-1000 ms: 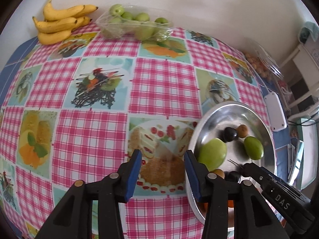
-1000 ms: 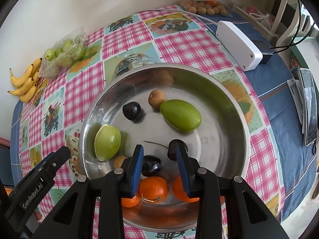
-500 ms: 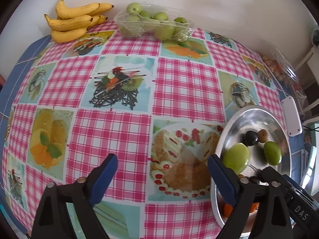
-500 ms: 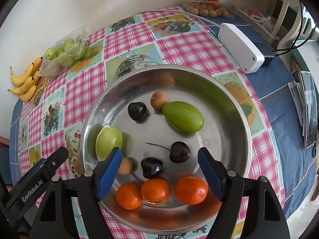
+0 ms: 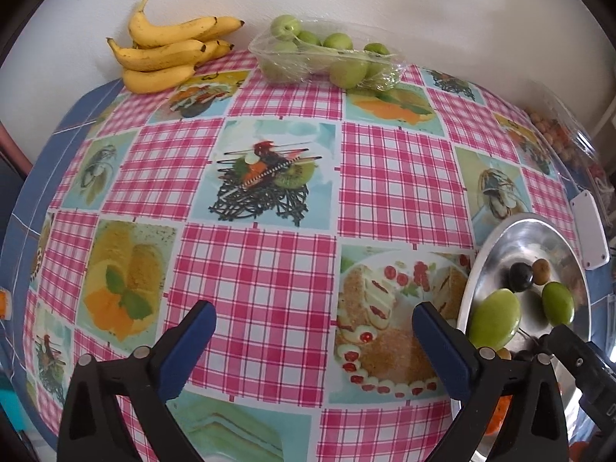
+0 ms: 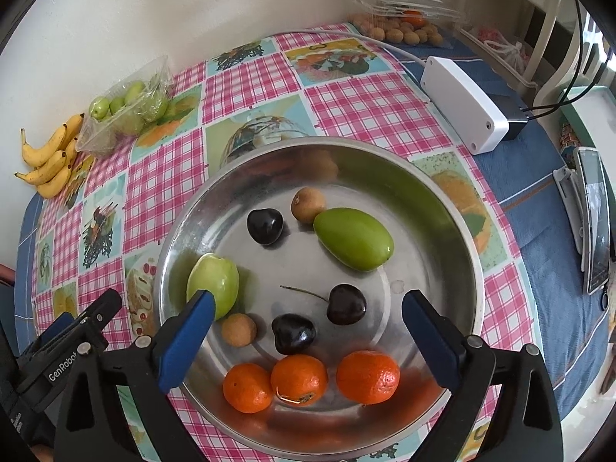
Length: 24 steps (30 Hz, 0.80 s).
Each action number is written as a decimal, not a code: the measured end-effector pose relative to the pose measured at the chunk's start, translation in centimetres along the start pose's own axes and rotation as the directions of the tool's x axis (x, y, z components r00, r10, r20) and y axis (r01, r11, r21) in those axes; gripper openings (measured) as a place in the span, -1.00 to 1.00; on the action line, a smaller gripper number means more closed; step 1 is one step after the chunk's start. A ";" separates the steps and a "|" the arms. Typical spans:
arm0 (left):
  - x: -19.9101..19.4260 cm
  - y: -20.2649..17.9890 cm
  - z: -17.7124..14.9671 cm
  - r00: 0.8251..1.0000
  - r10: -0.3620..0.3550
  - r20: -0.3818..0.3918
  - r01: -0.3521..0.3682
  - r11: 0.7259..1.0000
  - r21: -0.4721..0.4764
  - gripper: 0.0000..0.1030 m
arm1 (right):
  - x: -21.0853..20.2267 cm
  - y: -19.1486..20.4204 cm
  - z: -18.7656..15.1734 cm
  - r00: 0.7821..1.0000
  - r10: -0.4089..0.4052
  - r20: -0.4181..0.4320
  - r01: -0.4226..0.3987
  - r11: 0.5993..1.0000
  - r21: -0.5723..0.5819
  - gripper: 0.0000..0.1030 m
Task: Organize fruits
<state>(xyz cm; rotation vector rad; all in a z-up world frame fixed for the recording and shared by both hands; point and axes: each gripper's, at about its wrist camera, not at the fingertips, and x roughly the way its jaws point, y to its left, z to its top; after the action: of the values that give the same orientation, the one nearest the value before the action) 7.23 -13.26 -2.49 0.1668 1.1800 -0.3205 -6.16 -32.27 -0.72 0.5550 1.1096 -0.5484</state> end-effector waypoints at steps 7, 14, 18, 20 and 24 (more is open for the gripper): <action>-0.3 0.0 -0.2 1.000 0.006 0.022 -0.007 1.000 0.016 1.00 | -0.2 0.3 0.0 1.000 0.008 0.008 -0.008 1.000 -0.009 0.91; -1.0 0.3 -0.5 0.999 0.010 0.043 -0.011 0.999 0.032 1.00 | -0.5 0.7 -0.6 1.000 0.000 0.017 0.000 1.000 -0.020 0.91; -1.3 0.9 -0.7 0.996 0.048 0.072 -0.052 0.997 0.049 1.00 | -0.5 1.0 -1.2 1.000 -0.004 0.018 0.005 0.999 -0.034 0.91; -1.4 1.3 -0.9 0.996 0.055 0.074 -0.059 0.997 0.051 1.00 | -0.5 1.3 -1.6 1.000 -0.006 0.021 0.007 0.999 -0.044 0.91; -1.4 2.0 -1.4 0.995 0.070 0.065 -0.073 0.996 0.054 1.00 | -0.5 1.9 -2.3 1.000 -0.011 0.020 0.012 0.998 -0.068 0.91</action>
<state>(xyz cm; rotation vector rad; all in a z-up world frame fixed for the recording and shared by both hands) 6.17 -10.74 -1.82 0.2464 1.1009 -0.2941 -6.64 -29.33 -0.73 0.4832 1.1095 -0.5232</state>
